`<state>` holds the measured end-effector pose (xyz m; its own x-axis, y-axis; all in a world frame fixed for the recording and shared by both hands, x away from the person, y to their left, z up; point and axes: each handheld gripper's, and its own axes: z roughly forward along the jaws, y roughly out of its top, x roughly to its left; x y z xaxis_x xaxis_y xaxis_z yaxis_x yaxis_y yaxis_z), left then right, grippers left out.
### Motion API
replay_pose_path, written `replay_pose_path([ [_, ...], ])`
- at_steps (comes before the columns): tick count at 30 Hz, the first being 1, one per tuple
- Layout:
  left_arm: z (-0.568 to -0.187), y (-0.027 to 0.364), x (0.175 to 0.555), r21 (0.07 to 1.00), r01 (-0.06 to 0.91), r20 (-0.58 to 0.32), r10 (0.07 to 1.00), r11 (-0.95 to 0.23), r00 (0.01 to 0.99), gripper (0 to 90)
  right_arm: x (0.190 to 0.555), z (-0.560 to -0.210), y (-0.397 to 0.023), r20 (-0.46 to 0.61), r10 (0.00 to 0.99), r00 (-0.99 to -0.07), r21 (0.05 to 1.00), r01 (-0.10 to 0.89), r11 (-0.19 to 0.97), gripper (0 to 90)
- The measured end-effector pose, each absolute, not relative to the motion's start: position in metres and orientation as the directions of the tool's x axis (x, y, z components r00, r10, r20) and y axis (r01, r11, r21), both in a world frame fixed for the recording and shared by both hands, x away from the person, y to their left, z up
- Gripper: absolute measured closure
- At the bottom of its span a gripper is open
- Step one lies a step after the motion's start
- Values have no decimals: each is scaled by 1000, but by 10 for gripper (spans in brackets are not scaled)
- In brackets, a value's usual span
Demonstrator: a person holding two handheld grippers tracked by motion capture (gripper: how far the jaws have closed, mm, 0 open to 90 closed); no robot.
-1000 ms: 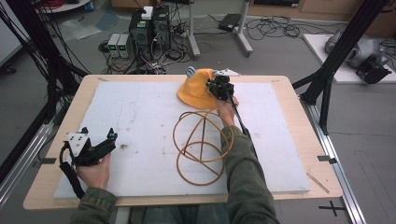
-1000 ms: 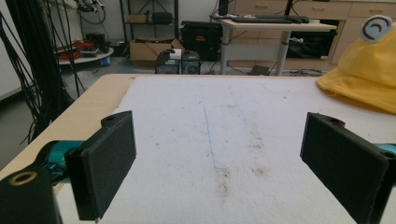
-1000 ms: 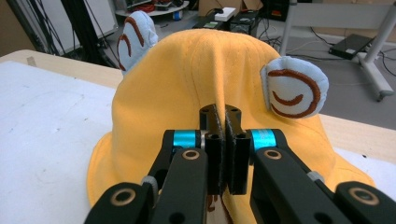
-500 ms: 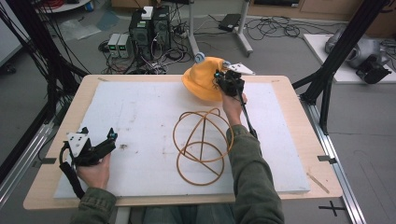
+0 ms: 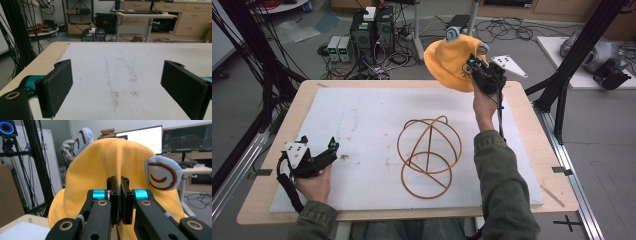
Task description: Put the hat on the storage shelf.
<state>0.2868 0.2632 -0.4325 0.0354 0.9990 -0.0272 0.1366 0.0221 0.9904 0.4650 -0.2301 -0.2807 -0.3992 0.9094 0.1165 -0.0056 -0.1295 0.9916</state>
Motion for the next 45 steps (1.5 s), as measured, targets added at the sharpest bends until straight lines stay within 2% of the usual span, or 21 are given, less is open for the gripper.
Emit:
replay_pose_path([
  [11,-432,261,288,989,145,-31,999,24,43,110,418,-218,-248,54,888,-456,994,-63,-93,891],
  [18,-433,259,288,989,144,-30,998,22,48,110,389,-194,-242,6,844,-536,996,-71,-53,890],
  [22,-432,258,288,989,144,-29,998,22,48,110,371,-180,-238,3,786,-618,997,-62,-53,890],
  [26,-433,258,288,989,148,-29,998,21,48,110,357,-178,-234,13,695,-719,999,-20,-40,890],
  [27,-432,258,288,989,150,-28,998,20,49,110,357,-178,-234,13,695,-719,999,-20,-40,890],
  [28,-433,258,288,989,148,-33,998,26,49,110,352,-182,-234,12,640,-768,1000,-3,-23,890],
  [33,-434,258,289,988,156,-29,998,21,50,110,344,-191,-238,91,470,-878,996,76,-52,890],
  [34,-434,258,289,987,159,-29,998,20,50,110,344,-191,-238,91,470,-878,996,76,-52,890],
  [35,-434,258,289,987,160,-29,998,20,50,110,341,-194,-240,106,413,-904,994,94,-48,889],
  [36,-434,258,289,987,158,-28,998,20,48,110,341,-194,-240,106,413,-904,994,94,-48,889],
  [37,-434,258,289,986,163,-28,998,20,50,110,339,-196,-242,122,357,-926,993,112,-49,889],
  [39,-434,257,289,986,164,-29,998,20,51,110,337,-198,-243,133,308,-942,991,124,-48,889],
  [45,-435,257,289,986,163,-29,998,20,51,110,335,-205,-243,124,252,-960,991,132,17,889],
])
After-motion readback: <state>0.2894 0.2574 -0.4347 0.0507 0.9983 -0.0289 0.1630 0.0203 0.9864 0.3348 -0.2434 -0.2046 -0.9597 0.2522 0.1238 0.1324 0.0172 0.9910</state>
